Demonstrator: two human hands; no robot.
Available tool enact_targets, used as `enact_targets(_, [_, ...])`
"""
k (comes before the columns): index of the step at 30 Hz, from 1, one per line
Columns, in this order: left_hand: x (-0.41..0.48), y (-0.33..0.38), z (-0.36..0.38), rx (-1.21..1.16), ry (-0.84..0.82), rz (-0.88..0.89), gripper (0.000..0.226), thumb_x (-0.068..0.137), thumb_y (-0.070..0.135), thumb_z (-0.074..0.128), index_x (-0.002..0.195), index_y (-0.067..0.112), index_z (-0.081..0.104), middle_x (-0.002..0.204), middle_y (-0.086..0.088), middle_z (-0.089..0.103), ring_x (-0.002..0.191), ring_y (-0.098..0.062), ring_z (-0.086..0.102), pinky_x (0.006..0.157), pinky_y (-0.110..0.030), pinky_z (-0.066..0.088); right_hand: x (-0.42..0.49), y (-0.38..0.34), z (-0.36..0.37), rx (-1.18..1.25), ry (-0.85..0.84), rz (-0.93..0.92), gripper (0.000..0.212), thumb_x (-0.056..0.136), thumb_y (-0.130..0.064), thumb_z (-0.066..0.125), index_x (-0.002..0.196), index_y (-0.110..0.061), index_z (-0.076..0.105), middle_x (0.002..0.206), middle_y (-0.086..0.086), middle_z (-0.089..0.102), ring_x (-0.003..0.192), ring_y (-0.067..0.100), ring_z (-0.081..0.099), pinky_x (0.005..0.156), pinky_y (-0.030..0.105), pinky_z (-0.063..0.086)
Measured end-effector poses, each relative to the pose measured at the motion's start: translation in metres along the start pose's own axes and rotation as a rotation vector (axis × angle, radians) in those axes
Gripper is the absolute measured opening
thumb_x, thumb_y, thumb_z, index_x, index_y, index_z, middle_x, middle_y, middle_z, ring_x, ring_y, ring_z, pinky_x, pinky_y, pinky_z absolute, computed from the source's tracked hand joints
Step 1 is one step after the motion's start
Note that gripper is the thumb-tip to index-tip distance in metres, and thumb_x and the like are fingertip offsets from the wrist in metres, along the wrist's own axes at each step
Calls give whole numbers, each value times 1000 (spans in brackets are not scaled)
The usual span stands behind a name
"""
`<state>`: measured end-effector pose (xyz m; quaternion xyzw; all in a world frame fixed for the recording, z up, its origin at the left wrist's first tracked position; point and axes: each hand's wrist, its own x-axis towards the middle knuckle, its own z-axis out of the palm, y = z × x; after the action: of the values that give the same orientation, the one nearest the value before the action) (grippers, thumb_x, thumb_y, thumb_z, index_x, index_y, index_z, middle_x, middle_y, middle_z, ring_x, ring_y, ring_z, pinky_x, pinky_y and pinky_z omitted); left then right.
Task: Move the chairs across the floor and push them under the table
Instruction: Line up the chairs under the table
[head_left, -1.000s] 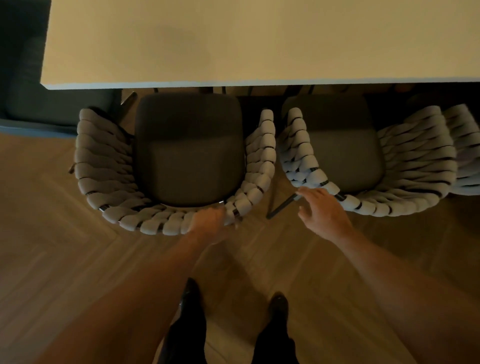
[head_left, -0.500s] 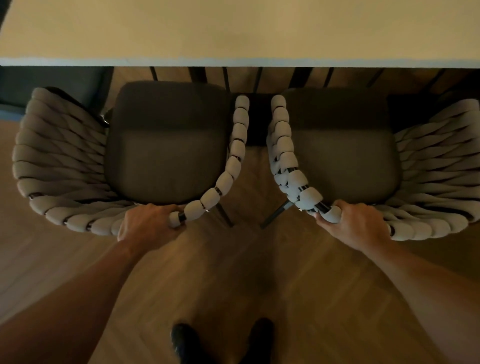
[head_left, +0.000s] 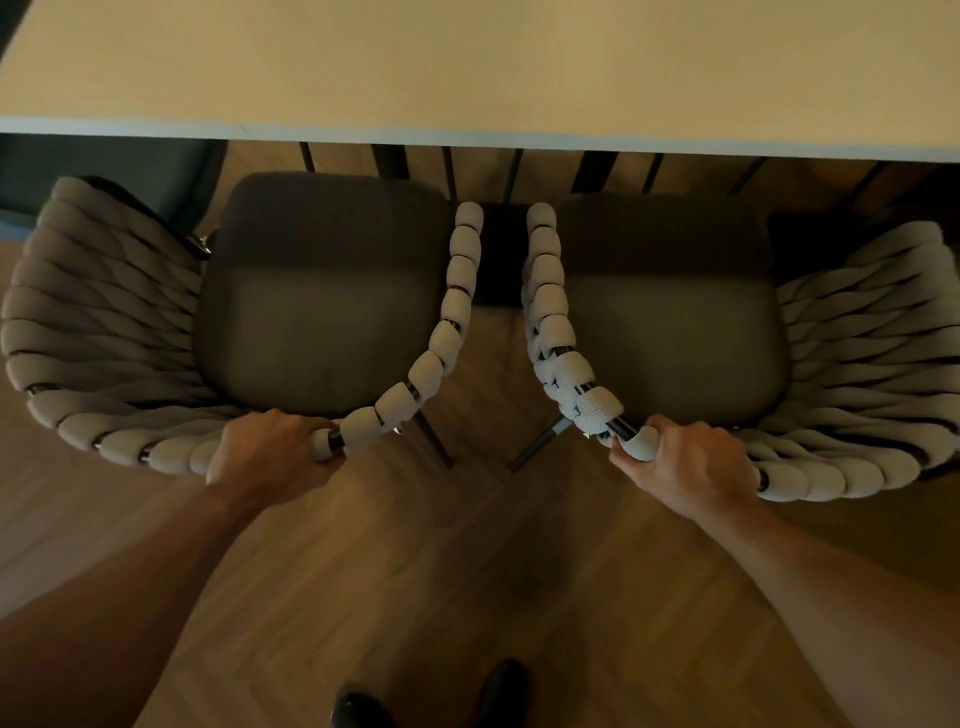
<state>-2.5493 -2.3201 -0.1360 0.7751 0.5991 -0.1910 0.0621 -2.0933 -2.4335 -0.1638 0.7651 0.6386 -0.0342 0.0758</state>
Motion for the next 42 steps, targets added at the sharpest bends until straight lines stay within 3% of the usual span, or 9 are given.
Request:
enact_targets(4, [2,0,1,-31,28,-6,35,91,67,57,120,53,71,87,12,75,82,-16,73,63,-31,49,2,0,2,-10,16,-2,66,81,-93,43,88,-32,65,53,-11,53,48,11,58,50,29,53])
enact_targets(13, [4,9,6,-32,-1,57,42,92,70,50,120,47,71,79,11,72,75,-14,72,66,-31,58,3,4,6,0,44,-10,81,78,-102,16,86,-33,60,53,-11,51,49,13,59,52,33,56])
enact_targets(22, [9,6,11,-18,5,128,40,92,65,56,128,49,66,84,9,74,79,-17,74,63,-29,49,-1,4,-1,5,23,-12,74,78,-97,23,87,-34,61,54,-12,53,49,12,58,50,30,53])
enact_targets(25, [8,6,13,-17,11,145,40,93,65,56,130,50,65,83,11,74,77,-15,73,61,-28,47,0,3,-4,2,21,1,69,81,-96,34,87,-33,62,54,-11,53,48,13,56,49,27,49])
enact_targets(27, [9,4,14,-12,13,156,40,94,65,56,129,49,66,81,11,73,74,-14,72,61,-28,47,1,1,-4,13,10,13,64,82,-93,41,86,-32,63,53,-11,52,47,13,55,50,27,48])
enact_targets(31, [8,4,16,-20,33,147,39,92,66,57,124,48,68,79,10,72,73,-16,72,62,-29,50,3,0,-3,40,6,20,69,80,-97,29,86,-35,58,53,-12,52,49,12,59,52,31,55])
enact_targets(37, [8,2,14,-35,37,158,37,92,67,55,122,47,67,76,12,70,70,-13,70,63,-30,54,2,-3,-10,42,-3,7,60,84,-87,48,89,-30,66,51,-14,44,46,12,53,49,26,44])
enact_targets(40, [7,2,13,-38,50,178,35,93,66,56,118,46,68,74,13,68,65,-12,65,59,-28,50,1,-2,-11,53,-45,22,63,82,-92,42,91,-33,62,55,-13,50,52,11,58,53,29,51])
enact_targets(42, [5,4,11,-39,45,174,33,93,66,55,115,44,68,75,12,69,69,-14,69,60,-29,52,0,-2,-14,112,-105,54,57,83,-89,52,97,-34,60,65,-12,59,61,12,65,61,32,56])
